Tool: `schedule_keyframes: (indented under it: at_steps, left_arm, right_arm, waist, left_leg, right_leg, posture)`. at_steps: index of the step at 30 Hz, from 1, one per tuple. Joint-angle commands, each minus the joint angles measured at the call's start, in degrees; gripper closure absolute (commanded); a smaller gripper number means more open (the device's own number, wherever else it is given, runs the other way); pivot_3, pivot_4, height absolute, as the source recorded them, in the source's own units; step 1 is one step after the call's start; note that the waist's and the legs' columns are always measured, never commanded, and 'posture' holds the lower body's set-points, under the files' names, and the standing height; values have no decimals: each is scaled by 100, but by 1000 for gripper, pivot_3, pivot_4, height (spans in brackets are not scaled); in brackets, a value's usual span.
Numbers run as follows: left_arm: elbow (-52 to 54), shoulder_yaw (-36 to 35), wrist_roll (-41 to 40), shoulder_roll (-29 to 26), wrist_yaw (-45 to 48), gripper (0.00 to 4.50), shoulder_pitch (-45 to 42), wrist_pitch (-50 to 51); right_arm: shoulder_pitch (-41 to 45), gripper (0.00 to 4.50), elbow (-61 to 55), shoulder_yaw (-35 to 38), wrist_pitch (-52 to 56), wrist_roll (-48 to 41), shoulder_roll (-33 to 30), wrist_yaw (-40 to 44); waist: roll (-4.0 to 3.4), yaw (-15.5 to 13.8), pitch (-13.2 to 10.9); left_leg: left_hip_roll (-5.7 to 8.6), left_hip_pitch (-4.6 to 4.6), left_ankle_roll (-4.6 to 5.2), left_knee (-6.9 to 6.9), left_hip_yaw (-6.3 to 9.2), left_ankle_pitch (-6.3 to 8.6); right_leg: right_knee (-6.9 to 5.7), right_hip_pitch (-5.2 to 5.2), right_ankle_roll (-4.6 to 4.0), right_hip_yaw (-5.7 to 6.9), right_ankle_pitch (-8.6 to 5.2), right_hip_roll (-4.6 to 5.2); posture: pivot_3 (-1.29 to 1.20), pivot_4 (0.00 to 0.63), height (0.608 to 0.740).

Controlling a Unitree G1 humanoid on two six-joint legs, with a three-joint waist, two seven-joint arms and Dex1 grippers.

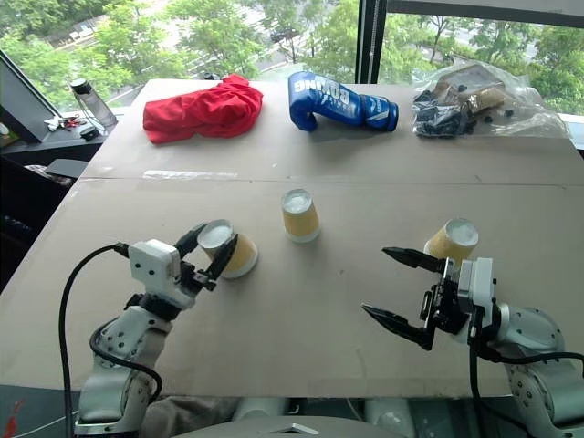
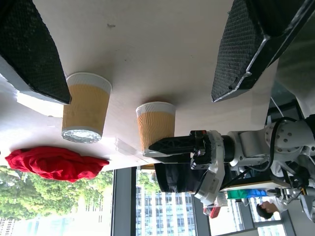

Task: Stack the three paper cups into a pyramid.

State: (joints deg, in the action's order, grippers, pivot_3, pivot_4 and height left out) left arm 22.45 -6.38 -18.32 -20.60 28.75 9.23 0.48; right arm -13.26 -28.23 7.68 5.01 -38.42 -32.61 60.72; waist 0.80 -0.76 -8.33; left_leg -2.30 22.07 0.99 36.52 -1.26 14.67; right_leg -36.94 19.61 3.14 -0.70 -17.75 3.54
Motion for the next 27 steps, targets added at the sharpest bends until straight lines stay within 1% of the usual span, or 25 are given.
schedule_keyframes:
  at_steps: [1, 4, 9, 12, 16, 23, 27]
  left_arm:
    - [442, 437, -377, -279, 639, 2064, -496, 317]
    - [292, 893, -537, -365, 1097, 2064, -1031, 583]
    - [-222, 1540, -654, -80, 1611, 2064, -1984, 852]
    - [-499, 1798, -495, 24, 1761, 2064, -2278, 870]
    - [-543, 1774, -472, -25, 1847, 2064, -2247, 830]
    - [-350, 1260, -404, -687, 1968, 2064, -1551, 708]
    - [-421, 1037, -313, -807, 1860, 2064, -1341, 572]
  right_arm:
    - [-123, 0, -22, 363, -123, -82, -13, -83]
    - [-247, 0, -7, 532, -169, -95, 20, -142]
    - [-398, 0, -76, 679, -252, 22, 48, -279]
    - [-440, 0, -178, 677, -271, 50, 61, -397]
    - [-467, 0, -300, 588, -263, 90, 123, -535]
    - [-215, 0, -274, 325, -169, 116, 182, -576]
    - [-61, 0, -238, 279, -66, 50, 119, -530]
  waist:
    - [0, -1, 0]
    - [-1, -9, 0]
    - [-3, 22, 0]
    - [-3, 20, -1]
    - [-4, 37, -1]
    - [-7, 81, -3]
    - [-7, 43, -3]
  left_leg:
    - [1, 1, 0, 1, 1, 0]
    - [5, 2, 0, 3, 2, 0]
    - [9, 0, 0, 9, -1, 0]
    - [4, 1, 0, 17, 4, -1]
    - [-5, 1, 0, 18, 5, -1]
    - [-12, -3, 0, 18, 3, 0]
    - [-12, -2, 0, 23, 3, 0]
  right_leg:
    - [-2, 0, 0, 1, 0, 0]
    - [-3, 0, 0, 2, 0, -1]
    - [-7, 0, 2, -6, 0, -12]
    - [-13, 1, 3, -6, -1, -24]
    - [-15, 3, 4, -14, -1, -37]
    - [-22, 5, 4, -16, -2, -38]
    - [-24, 4, 4, -15, -2, -30]
  posture:
    - [0, 150, 740]
    - [0, 150, 740]
    - [0, 150, 740]
    - [0, 150, 740]
    - [0, 150, 740]
    - [0, 150, 740]
    - [0, 150, 740]
